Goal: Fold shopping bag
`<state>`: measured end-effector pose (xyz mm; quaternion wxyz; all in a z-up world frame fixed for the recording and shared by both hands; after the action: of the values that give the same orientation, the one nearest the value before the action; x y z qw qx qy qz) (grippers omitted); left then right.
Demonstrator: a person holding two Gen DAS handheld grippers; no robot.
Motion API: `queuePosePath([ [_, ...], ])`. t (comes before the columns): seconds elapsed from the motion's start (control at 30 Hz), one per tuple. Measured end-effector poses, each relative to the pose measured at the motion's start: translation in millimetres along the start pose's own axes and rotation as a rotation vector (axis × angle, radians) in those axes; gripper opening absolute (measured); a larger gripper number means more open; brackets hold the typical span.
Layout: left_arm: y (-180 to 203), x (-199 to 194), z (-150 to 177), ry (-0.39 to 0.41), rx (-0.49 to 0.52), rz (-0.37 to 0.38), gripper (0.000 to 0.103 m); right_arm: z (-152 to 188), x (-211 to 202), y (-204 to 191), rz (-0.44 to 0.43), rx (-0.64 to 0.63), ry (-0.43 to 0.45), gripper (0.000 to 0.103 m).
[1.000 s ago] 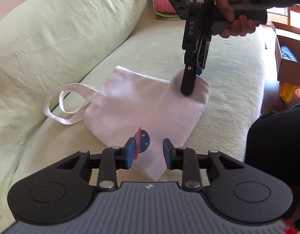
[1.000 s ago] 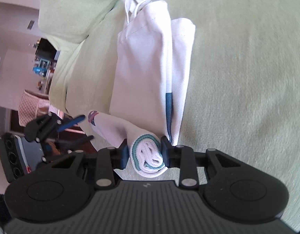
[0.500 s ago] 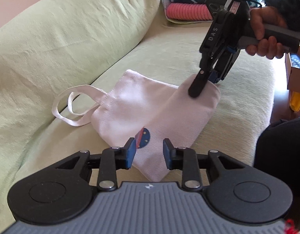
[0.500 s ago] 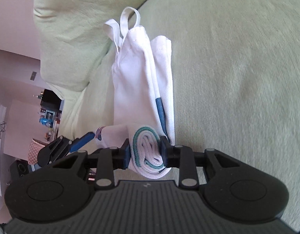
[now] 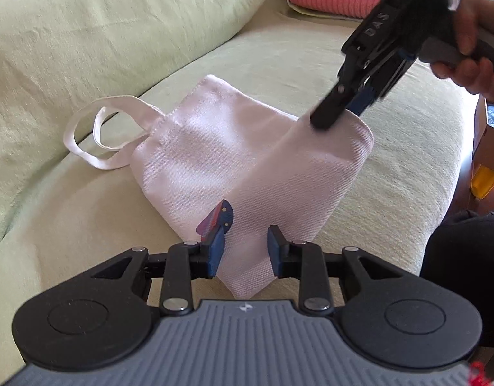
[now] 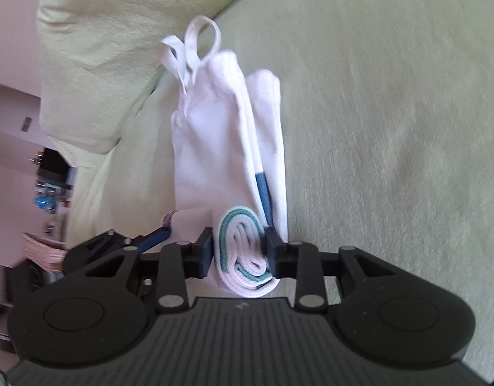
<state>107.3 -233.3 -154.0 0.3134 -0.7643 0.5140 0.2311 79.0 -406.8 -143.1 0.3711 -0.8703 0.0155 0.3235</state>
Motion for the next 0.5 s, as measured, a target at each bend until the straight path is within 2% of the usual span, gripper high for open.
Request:
queuePosePath([
  [0.1, 2.4, -0.3, 0.5, -0.004, 0.004, -0.01, 0.034, -1.8, -33.6, -30.9, 0.127, -0.324, 0.253, 0.049],
  [0.13, 3.0, -0.3, 0.5, -0.005, 0.004, -0.011, 0.034, 6.9, -38.7, -47.0, 0.13, -0.444, 0.294, 0.042],
  [0.17, 3.4, -0.4, 0.5, -0.006, 0.004, -0.012, 0.034, 19.0, -41.4, -64.6, 0.119, -0.567, 0.319, 0.032],
  [0.2, 3.6, -0.5, 0.7, -0.006, 0.005, -0.013, 0.034, 31.3, -44.1, -82.5, 0.107, -0.69, 0.343, 0.027],
  [0.23, 3.6, -0.5, 0.9, -0.006, 0.004, -0.013, 0.034, 43.1, -42.2, -94.7, 0.114, -0.796, 0.347, 0.017],
  [0.27, 3.5, -0.6, 1.1, -0.005, 0.002, -0.014, 0.034, 53.5, -34.4, -103.6, 0.133, -0.887, 0.339, 0.015],
  [0.37, 4.1, -0.8, 1.4, -0.001, 0.002, -0.018, 0.034, 69.6, -14.0, -104.7, 0.191, -1.01, 0.327, 0.015],
  [0.5, 4.4, 2.2, 0.1, 0.008, 0.011, -0.025, 0.034, 69.3, 7.6, -94.6, 0.224, -1.047, 0.325, 0.013],
])
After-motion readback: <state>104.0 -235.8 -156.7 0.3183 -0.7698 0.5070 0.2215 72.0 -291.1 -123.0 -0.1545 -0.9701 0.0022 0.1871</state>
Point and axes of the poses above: each gripper's, at about its wrist camera, not at the fingertips, and x roughly the way its jaws point, y to its right, z to its underside, the point moved 9 cm from there along x, roughly the way its jaws point, and after that the axes turned 9 degrees about y, right-handed, at the moved point
